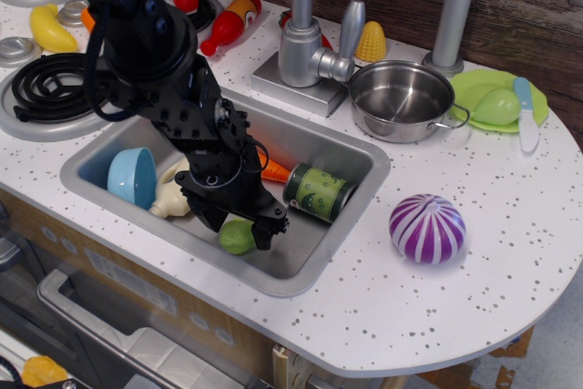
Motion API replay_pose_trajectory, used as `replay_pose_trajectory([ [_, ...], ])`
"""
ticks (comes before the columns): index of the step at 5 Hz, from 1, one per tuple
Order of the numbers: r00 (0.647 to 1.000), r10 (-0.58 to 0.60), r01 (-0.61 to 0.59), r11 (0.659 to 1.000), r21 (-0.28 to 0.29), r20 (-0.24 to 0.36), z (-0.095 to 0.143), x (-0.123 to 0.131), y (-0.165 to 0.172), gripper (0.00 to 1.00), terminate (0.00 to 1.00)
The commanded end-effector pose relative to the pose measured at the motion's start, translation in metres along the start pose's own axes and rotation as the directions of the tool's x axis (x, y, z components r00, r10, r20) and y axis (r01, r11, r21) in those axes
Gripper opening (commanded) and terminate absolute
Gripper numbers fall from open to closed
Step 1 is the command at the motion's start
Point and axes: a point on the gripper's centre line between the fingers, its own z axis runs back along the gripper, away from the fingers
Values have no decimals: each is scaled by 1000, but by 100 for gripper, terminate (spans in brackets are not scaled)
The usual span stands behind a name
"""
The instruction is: Put broccoli in pot or pan
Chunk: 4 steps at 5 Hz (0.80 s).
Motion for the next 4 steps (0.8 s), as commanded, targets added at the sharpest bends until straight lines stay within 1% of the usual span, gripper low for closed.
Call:
replay_pose_trajectory([
  [1, 999, 37, -36, 999, -22, 5, -4, 6, 7, 100, 0],
  [2, 998, 67, -67, 997, -39, -12, -7, 6, 7, 100, 0],
  [3, 997, 76, -77, 996, -41, -17, -8, 6, 7, 0, 0],
  [4, 997, 66, -67, 998, -15, -24, -5, 7, 7, 0, 0],
])
